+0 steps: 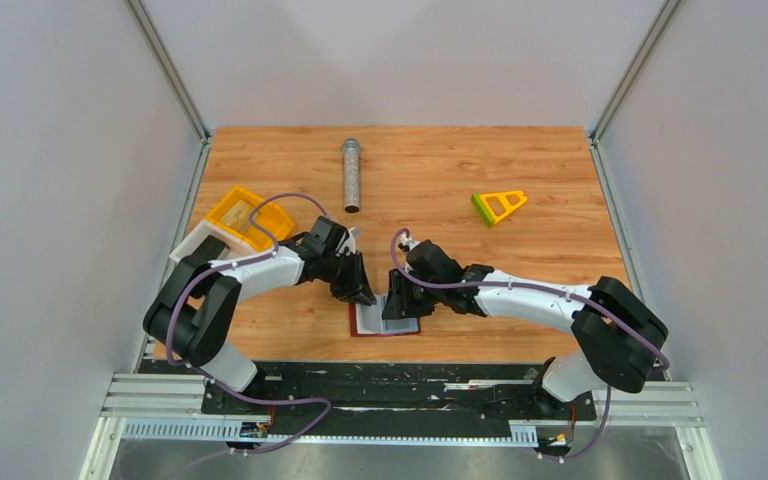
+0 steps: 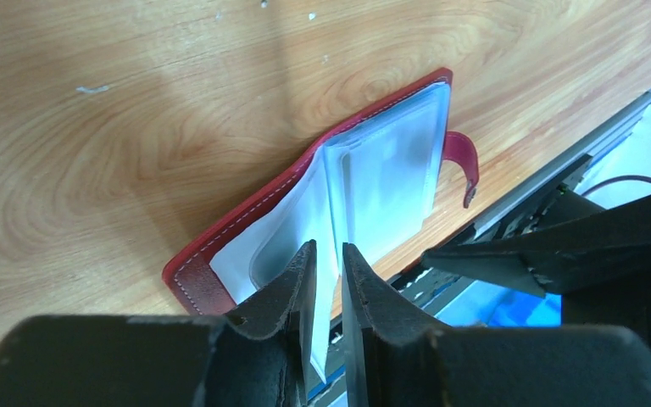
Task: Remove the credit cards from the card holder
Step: Remove the credit card from the card holder.
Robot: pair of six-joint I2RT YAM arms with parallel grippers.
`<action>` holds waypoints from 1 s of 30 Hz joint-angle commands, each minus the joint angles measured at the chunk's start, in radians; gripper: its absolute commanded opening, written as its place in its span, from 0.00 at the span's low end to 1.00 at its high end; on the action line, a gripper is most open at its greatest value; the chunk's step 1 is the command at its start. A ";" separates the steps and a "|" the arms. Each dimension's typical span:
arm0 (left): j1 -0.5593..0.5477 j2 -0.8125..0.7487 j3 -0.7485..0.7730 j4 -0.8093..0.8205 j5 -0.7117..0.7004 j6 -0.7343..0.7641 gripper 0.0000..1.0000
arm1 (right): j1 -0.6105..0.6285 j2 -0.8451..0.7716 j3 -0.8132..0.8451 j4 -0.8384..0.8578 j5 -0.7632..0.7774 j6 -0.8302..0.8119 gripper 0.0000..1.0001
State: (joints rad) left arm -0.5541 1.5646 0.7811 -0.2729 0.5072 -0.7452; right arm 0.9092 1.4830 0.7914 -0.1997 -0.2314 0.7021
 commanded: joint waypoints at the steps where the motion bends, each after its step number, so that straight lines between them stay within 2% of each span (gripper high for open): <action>1: -0.004 -0.043 -0.015 -0.001 -0.026 0.032 0.25 | -0.018 -0.013 0.008 -0.066 0.082 0.027 0.42; 30: -0.004 -0.055 -0.074 0.047 -0.017 0.003 0.26 | -0.036 0.063 0.002 -0.083 0.171 0.075 0.42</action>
State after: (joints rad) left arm -0.5541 1.5513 0.7174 -0.2497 0.4908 -0.7387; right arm 0.8803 1.5364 0.7914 -0.2840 -0.1005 0.7586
